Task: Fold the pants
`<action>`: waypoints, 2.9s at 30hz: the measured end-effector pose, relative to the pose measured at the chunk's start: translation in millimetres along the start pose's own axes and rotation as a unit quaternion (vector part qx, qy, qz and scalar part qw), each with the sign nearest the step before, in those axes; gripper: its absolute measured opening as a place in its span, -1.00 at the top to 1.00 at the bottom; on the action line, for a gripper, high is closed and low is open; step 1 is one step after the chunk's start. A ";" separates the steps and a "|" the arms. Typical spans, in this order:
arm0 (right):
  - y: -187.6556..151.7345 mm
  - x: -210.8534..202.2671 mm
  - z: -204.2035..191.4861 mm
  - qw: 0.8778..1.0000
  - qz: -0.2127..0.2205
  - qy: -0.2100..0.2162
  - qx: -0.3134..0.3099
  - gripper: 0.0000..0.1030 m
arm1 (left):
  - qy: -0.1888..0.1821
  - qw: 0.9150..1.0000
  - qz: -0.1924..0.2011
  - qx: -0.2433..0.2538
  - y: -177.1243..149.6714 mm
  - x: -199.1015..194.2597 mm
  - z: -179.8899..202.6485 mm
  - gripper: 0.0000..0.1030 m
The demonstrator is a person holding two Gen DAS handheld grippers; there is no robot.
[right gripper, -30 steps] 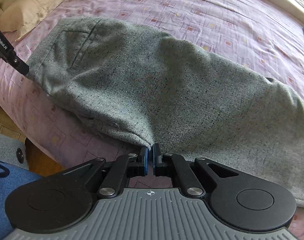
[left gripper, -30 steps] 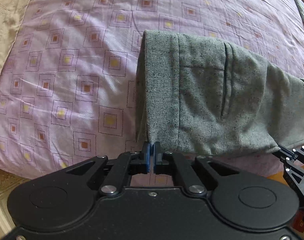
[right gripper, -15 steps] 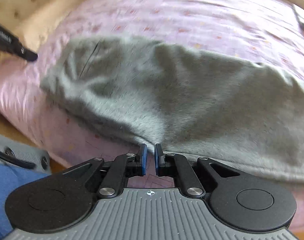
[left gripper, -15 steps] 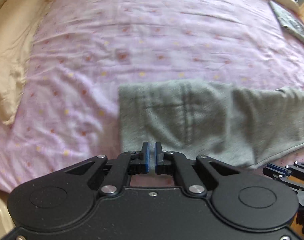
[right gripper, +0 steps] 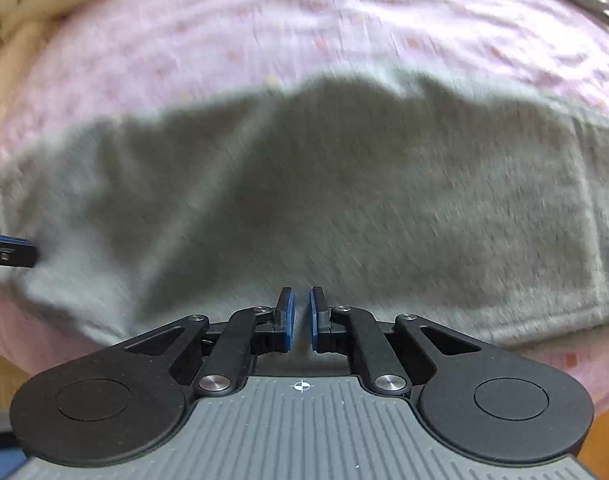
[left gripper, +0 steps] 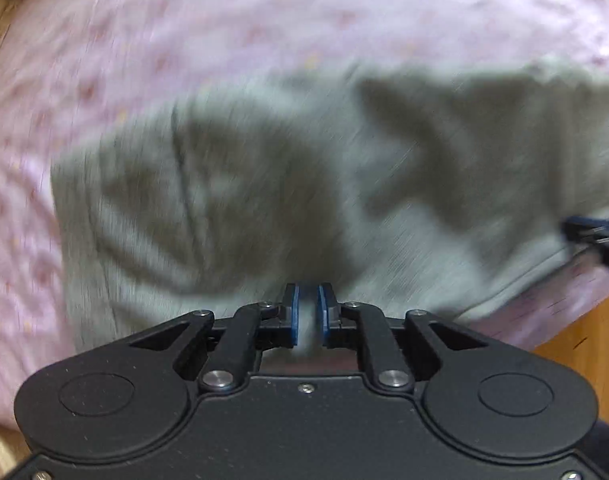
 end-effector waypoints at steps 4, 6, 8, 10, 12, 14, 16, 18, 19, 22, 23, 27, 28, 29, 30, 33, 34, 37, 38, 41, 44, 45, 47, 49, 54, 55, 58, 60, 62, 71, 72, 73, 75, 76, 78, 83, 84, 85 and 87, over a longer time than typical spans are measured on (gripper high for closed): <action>-8.5 -3.4 8.4 0.999 -0.018 0.020 -0.028 0.89 | -0.026 0.996 0.001 -0.088 -12.7 8.2 -24.5 0.61; -6.3 -6.2 9.7 0.998 -0.027 0.031 -0.049 0.88 | -0.018 0.993 -0.006 -0.114 -9.8 5.2 -25.6 0.62; 3.6 -18.2 11.4 0.996 -0.017 0.051 -0.067 0.88 | -0.004 0.992 -0.008 -0.125 -5.9 -0.1 -23.7 0.63; 19.6 -32.8 16.2 0.994 0.015 0.078 -0.076 0.87 | -0.003 0.991 0.008 -0.134 -1.1 -12.2 -17.9 0.63; 42.1 -43.7 23.8 0.991 0.043 0.095 -0.080 0.87 | -0.001 0.989 0.026 -0.143 4.0 -26.2 -12.4 0.62; 67.1 -50.1 32.5 0.989 0.067 0.101 -0.083 0.87 | 0.002 0.988 0.046 -0.150 10.1 -39.0 -7.5 0.62; 96.2 -49.1 39.1 0.987 0.080 0.111 -0.082 0.86 | 0.009 0.986 0.060 -0.156 17.2 -49.0 -4.3 0.62; 121.3 -44.4 39.9 0.985 0.087 0.117 -0.087 0.86 | 0.014 0.983 0.069 -0.167 24.7 -56.8 -2.3 0.62; 133.5 -41.1 37.6 0.984 0.089 0.119 -0.097 0.86 | 0.013 0.982 0.073 -0.175 27.5 -61.0 -2.2 0.62; 156.9 -22.8 22.5 0.982 0.078 0.121 -0.121 0.86 | 0.005 0.978 0.075 -0.193 30.2 -71.3 -1.1 0.62; 160.4 -16.5 16.4 0.982 0.071 0.124 -0.122 0.86 | 0.003 0.978 0.077 -0.195 31.1 -73.4 -0.3 0.62; 158.2 2.8 -1.3 0.983 0.040 0.126 -0.129 0.86 | -0.001 0.978 0.081 -0.193 37.3 -80.0 -3.1 0.61; 151.3 3.8 -6.4 0.982 0.029 0.130 -0.134 0.86 | -0.003 0.978 0.081 -0.191 38.7 -80.0 -5.2 0.59; 144.6 5.8 -11.4 0.981 0.017 0.135 -0.141 0.86 | -0.006 0.979 0.081 -0.187 40.3 -80.1 -6.9 0.54; 138.2 6.8 -15.3 0.979 0.007 0.140 -0.147 0.86 | -0.008 0.980 0.081 -0.182 44.8 -80.0 -8.3 0.51; 114.5 3.0 -27.5 0.974 -0.012 0.150 -0.172 0.86 | -0.013 0.984 0.082 -0.160 63.6 -78.3 -9.1 0.51; 106.4 1.2 -32.1 0.972 -0.016 0.145 -0.183 0.86 | -0.015 0.984 0.083 -0.154 71.1 -77.5 -9.3 0.51; 94.4 -2.5 -38.8 0.973 -0.014 0.135 -0.185 0.86 | -0.026 0.987 0.079 -0.138 93.7 -71.3 -8.7 0.49; 95.4 -5.7 -38.5 0.975 -0.003 0.133 -0.176 0.86 | -0.030 0.988 0.078 -0.132 98.6 -68.7 -8.2 0.48; 109.9 -16.6 -36.7 0.979 0.037 0.130 -0.150 0.84 | -0.028 0.991 0.066 -0.111 101.3 -50.6 -8.0 0.37; 130.0 -17.8 -46.6 0.975 0.048 0.137 -0.170 0.52 | -0.015 0.994 0.020 -0.107 87.9 -16.7 -16.9 0.37; 135.2 -14.6 -51.0 0.973 0.043 0.141 -0.179 0.45 | -0.009 0.994 0.007 -0.110 82.7 -6.4 -21.7 0.37; 144.7 -5.0 -60.9 0.969 0.030 0.143 -0.201 0.43 | -0.016 0.992 -0.004 -0.125 72.7 8.6 -33.8 0.46; 150.2 8.5 -70.5 0.964 0.014 0.142 -0.224 0.43 | -0.039 0.989 -0.002 -0.144 70.5 8.4 -41.6 0.48; 153.7 39.0 -83.5 0.959 -0.049 0.152 -0.235 0.41 | -0.044 0.990 -0.007 -0.133 71.4 10.0 -42.1 0.48; 152.3 37.8 -84.0 0.959 -0.053 0.150 -0.236 0.41 | -0.043 0.991 -0.006 -0.129 70.6 9.4 -41.2 0.48; 145.1 15.3 -91.0 0.955 -0.008 0.141 -0.260 0.77 | -0.054 0.991 -0.004 -0.124 70.1 4.0 -41.7 0.49; 131.2 0.0 -96.8 0.951 0.013 0.129 -0.280 0.80 | -0.072 0.990 -0.008 -0.125 72.6 -5.1 -47.0 0.52; 112.1 -11.4 -102.6 0.945 0.029 0.115 -0.303 0.85 | -0.091 0.988 0.000 -0.122 78.5 -22.6 -52.3 0.52; 58.2 -22.6 -119.3 0.948 0.040 0.080 -0.305 0.97 | -0.109 0.989 0.071 -0.064 149.4 -63.4 -23.3 0.32; 63.8 -25.2 -115.5 0.953 0.052 0.076 -0.289 0.96 | -0.104 0.991 0.068 -0.052 154.2 -60.2 -16.9 0.32; 73.4 -27.7 -109.4 0.958 0.066 0.073 -0.270 0.96 | -0.101 0.992 0.063 -0.044 155.7 -56.2 -10.6 0.32; 93.8 -30.3 -97.1 0.963 0.079 0.071 -0.249 0.82 | -0.107 0.992 0.046 -0.044 150.5 -46.5 -6.8 0.32; 105.5 -28.6 -90.6 0.963 0.079 0.074 -0.246 0.76 | -0.112 0.992 0.031 -0.050 142.7 -38.8 -7.6 0.32; 121.4 -23.6 -82.8 0.960 0.069 0.083 -0.257 0.73 | -0.117 0.991 -0.001 -0.065 120.1 -26.3 -10.5 0.33; 144.6 7.6 -76.5 0.949 -0.003 0.128 -0.287 0.41 | -0.094 0.989 -0.062 -0.094 68.8 12.5 -28.3 0.40; 146.0 14.0 -76.9 0.947 -0.016 0.132 -0.293 0.40 | -0.099 0.988 -0.058 -0.107 64.5 14.9 -32.5 0.44; 145.9 20.0 -77.9 0.945 -0.026 0.133 -0.297 0.40 | -0.107 0.985 -0.054 -0.122 63.0 14.5 -36.0 0.44; 147.0 30.3 -79.8 0.945 -0.043 0.139 -0.293 0.40 | -0.113 0.981 -0.058 -0.143 62.9 14.3 -40.1 0.44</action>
Point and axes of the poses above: each gripper's, at about its wrist camera, not at the fingertips, and x roughly the way its jaws point, z to its right, y to its top, the point moved 5 cm from there along x, roughly the way its jaws point, and after that the axes turned 8 degrees about -x, right-handed, at the moved point
